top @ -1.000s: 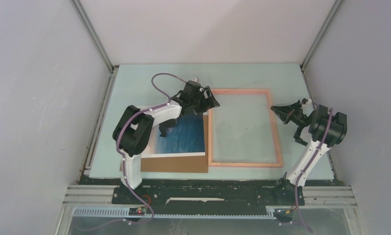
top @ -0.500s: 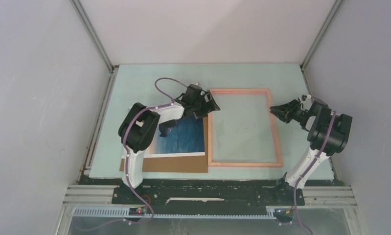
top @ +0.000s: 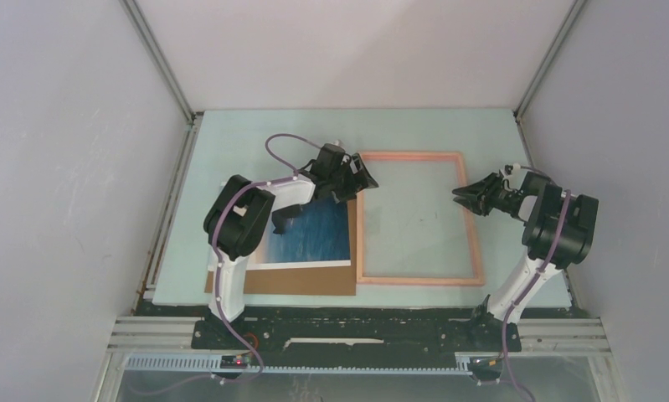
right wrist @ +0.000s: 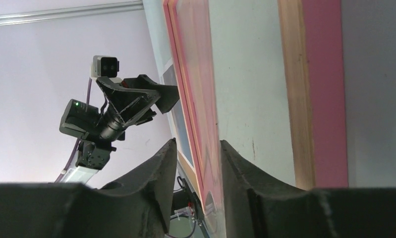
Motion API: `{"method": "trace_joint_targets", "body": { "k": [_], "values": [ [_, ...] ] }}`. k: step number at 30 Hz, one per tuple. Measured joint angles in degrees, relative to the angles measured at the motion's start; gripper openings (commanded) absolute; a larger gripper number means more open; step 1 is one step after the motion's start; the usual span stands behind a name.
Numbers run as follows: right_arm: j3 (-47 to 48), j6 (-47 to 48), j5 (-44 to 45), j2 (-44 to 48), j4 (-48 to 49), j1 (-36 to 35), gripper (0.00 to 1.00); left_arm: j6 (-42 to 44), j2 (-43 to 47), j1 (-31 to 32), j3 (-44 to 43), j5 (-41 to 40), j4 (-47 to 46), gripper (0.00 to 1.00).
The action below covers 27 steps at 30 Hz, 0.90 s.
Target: Put the photo into the frame
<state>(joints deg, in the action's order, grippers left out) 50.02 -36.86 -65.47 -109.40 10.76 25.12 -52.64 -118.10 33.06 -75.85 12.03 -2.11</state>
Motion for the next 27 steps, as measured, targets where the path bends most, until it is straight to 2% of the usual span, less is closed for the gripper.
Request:
{"method": "trace_joint_targets", "body": {
  "k": [6,9,15,19,27],
  "values": [
    [2.25,-0.07,-0.2,-0.98,0.66,-2.19,0.42,-0.09,0.0,0.02,0.0,0.17,-0.28,0.86],
    [3.69,-0.09,-0.22,-1.68,0.74,-3.1,0.36,-0.31,0.0,0.02,0.0,0.17,-0.35,0.86],
    [5.86,0.48,-0.17,-2.27,0.17,-3.52,0.15,-0.42,0.0,0.0,0.0,0.15,-0.35,0.86],
    [5.92,0.85,-0.22,-2.27,-0.31,-3.56,0.06,-0.42,0.0,0.0,0.0,0.15,-0.35,0.86],
    [5.22,-0.48,-1.92,-2.25,2.23,-3.54,0.0,-0.42,0.0,0.02,0.0,0.13,-0.37,0.86]
  ]
}}
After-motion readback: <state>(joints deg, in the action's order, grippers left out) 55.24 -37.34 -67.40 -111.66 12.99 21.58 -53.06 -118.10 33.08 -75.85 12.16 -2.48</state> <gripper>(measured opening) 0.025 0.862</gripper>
